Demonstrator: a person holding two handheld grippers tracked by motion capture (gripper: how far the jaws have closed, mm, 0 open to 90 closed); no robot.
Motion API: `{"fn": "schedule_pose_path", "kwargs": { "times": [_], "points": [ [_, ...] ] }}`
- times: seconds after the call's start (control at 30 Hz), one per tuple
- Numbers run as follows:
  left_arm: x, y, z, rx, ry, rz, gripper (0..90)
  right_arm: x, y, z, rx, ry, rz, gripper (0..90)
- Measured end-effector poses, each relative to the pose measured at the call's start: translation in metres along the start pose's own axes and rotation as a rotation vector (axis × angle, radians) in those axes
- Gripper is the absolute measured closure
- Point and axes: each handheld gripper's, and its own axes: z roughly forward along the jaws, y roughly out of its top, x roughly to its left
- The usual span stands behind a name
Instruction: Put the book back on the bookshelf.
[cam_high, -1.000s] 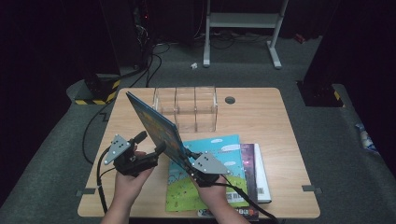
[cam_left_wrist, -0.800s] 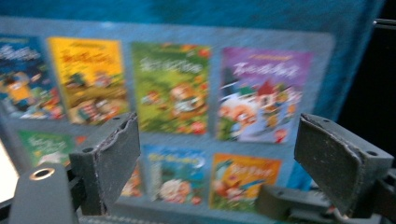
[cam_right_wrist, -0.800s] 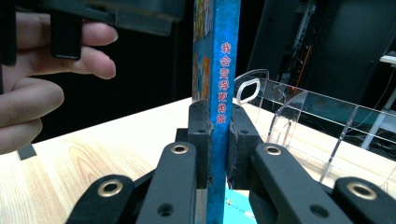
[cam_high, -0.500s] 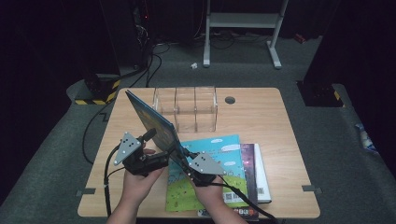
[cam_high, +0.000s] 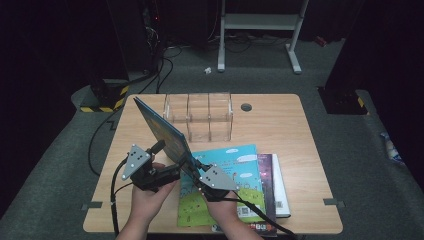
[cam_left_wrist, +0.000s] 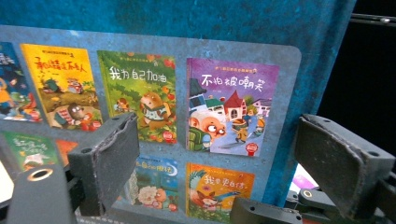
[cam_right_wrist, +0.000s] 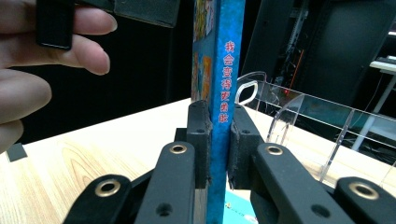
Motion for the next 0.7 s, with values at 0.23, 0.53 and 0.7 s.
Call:
{"fn": "schedule_pose_path", "kwargs": {
  "times": [0.23, 0.53, 0.7],
  "points": [
    [-0.011, -0.001, -0.004, 0.004, -0.039, 0.056, 11.5, 0.002, 0.000, 0.000, -0.003, 0.017, -0.009, 81.6],
    [-0.015, -0.003, 0.002, 0.005, 0.074, 0.048, 8.4, 0.011, 0.000, -0.001, 0.002, 0.025, -0.027, 80.9],
    [-0.013, -0.003, 0.003, 0.003, 0.067, 0.051, 9.6, 0.013, -0.001, -0.001, 0.008, 0.057, -0.015, 77.5]
  ]
}}
